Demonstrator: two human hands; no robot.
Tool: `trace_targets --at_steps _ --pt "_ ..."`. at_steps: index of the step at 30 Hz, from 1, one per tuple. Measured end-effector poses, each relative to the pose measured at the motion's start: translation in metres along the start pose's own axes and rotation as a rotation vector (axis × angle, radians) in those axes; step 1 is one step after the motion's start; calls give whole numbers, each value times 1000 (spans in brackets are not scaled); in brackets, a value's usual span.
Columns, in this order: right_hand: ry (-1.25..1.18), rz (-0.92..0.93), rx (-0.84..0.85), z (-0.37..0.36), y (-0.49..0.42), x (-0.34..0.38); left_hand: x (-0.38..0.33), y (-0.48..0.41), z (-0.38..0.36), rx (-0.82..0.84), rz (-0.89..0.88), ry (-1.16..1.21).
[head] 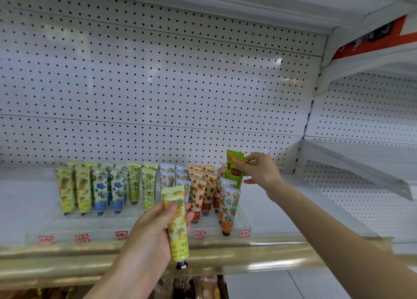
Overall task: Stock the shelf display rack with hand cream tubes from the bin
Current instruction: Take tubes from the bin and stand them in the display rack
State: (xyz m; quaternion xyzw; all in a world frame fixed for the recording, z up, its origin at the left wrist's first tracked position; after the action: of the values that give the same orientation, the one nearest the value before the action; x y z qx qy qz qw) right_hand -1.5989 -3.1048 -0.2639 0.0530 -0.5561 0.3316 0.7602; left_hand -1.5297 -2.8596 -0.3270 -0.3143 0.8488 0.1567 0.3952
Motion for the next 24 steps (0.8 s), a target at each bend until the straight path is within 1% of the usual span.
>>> trace_targets --at_steps 7,11,15,19,21,22,24 --pt "18 -5 17 2 2 2 1 0 2 -11 25 31" --pt "60 12 23 9 6 8 4 4 -2 15 29 -13" --pt "214 143 -46 25 15 26 5 8 -9 30 18 -79" --pt "272 290 -76 34 32 53 5 13 -15 56 -7 -176" --pt "275 319 -33 29 43 65 4 15 -17 61 -23 -206" --pt "254 322 19 24 50 71 4 17 -17 63 -29 -211" --pt "206 305 180 7 66 81 3 19 -18 66 -40 -214"
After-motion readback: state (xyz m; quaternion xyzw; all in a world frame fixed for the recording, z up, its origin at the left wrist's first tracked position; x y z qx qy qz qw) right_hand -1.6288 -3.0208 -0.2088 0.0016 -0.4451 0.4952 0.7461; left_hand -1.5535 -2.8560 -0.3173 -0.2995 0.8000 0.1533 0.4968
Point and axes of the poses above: each hand's wrist, its own y-axis away from the middle knuckle, its own z-axis out of the back of the hand, x = y × z, the point moved 5 cm from there along -y, towards the middle knuckle, and after that the axes turned 2 degrees about z, right-handed, at the moved point
